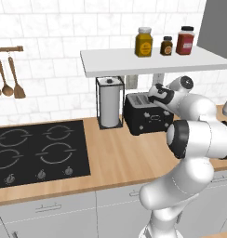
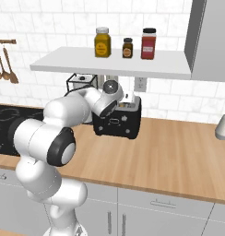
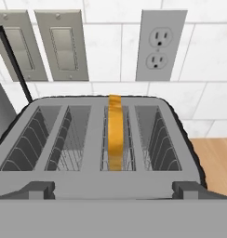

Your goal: Start the toaster. Once the lever pops up, take the bread to the plate on the dining counter.

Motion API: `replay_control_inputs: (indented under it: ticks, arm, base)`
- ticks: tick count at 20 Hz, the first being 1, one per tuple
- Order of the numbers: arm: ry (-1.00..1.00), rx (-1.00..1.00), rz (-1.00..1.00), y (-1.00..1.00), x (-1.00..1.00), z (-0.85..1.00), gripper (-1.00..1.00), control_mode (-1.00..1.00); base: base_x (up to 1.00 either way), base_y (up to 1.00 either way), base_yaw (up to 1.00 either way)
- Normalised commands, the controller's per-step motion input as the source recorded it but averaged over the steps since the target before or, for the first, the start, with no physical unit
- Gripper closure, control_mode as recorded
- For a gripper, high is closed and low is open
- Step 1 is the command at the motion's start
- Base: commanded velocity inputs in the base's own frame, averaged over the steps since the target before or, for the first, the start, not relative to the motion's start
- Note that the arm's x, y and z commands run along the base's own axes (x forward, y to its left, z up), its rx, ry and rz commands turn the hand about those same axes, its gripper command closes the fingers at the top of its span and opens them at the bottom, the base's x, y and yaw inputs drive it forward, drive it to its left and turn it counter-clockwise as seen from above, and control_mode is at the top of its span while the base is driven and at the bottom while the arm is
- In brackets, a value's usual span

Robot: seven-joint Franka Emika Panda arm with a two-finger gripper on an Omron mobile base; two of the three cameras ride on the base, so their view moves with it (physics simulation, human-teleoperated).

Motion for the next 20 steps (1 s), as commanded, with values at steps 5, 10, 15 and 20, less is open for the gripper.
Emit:
replay_control_inputs:
  ticks: [5,10,15,20]
  arm:
    - [0.00,0.00,0.00,0.00,0.22,0.00,-1.00,-1.00]
    - [0.00,0.00,0.00,0.00,0.13,-0.13,-1.00,-1.00]
    - [-0.01,0.00,0.00,0.00,0.01,-0.28,-1.00,-1.00]
    - [-0.01,0.00,0.00,0.00,0.17,-0.06,-1.00,-1.00]
  base:
    - [0.00,0.00,0.00]
    - [0.00,0.00,0.00]
    - [0.00,0.00,0.00]
    - [0.00,0.00,0.00]
